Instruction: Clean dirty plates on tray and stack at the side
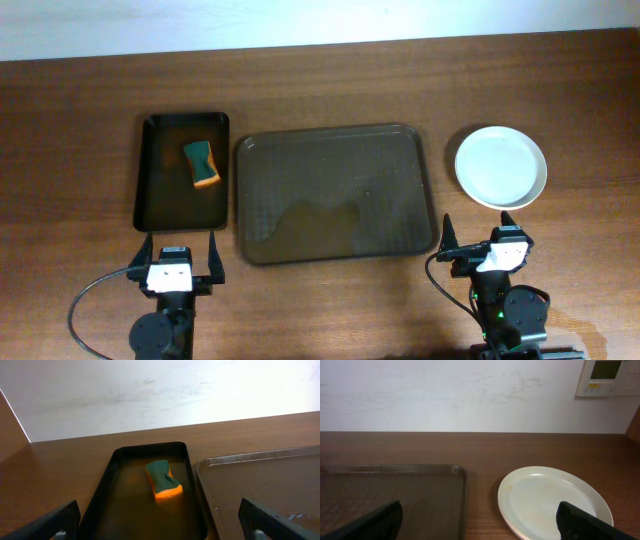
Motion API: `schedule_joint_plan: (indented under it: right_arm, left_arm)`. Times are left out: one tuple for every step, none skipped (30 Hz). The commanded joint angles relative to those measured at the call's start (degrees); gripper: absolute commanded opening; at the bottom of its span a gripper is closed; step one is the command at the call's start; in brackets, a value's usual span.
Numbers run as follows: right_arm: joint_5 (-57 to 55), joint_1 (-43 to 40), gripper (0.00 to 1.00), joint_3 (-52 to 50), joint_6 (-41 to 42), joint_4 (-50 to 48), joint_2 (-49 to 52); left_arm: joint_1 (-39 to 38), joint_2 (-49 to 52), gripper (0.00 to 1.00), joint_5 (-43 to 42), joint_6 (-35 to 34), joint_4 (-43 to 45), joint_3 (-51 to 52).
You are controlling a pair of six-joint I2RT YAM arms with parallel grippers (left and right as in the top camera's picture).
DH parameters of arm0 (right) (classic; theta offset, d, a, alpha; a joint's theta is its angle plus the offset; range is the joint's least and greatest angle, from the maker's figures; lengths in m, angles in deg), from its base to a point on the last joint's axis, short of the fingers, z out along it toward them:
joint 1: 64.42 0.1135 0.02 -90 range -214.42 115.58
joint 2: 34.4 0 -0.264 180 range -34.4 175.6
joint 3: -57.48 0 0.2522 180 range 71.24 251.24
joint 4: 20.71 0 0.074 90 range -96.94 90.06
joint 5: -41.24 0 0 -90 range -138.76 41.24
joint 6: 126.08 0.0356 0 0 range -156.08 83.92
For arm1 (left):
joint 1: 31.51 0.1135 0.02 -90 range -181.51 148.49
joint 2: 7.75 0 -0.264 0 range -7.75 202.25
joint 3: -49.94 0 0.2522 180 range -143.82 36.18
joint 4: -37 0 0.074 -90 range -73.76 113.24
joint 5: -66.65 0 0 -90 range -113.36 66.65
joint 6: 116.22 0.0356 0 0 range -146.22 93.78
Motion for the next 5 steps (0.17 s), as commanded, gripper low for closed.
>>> schedule_joint_plan:
  right_arm:
    - [-0.1, -0.4, 0.98, -0.4, 0.1, 0.2, -0.3]
    - [-0.1, -0.4, 0.99, -0.4, 0.1, 0.2, -0.3]
    - [-0.1, -0.4, 0.98, -0.4, 0.1, 0.2, -0.3]
    - [-0.1, -0.4, 0.98, -0.4, 0.1, 0.2, -0.3]
    - [-0.1, -0.4, 0.98, -0.4, 0.0, 0.2, -0.3]
  left_arm:
    - [0.3, -0.6, 1.00, -0.5, -0.7, 0.1, 0.4]
    - [0.3, -0.6, 1.00, -0.5, -0.7, 0.2, 0.4]
    - [0.3, -0.6, 0.99, -0.5, -0.7, 0.1, 0.4]
    - [0.3, -0.6, 1.00, -0.5, -0.7, 0.1, 0.4]
    - [0.3, -0.6, 1.00, -0.5, -0.7, 0.1, 0.4]
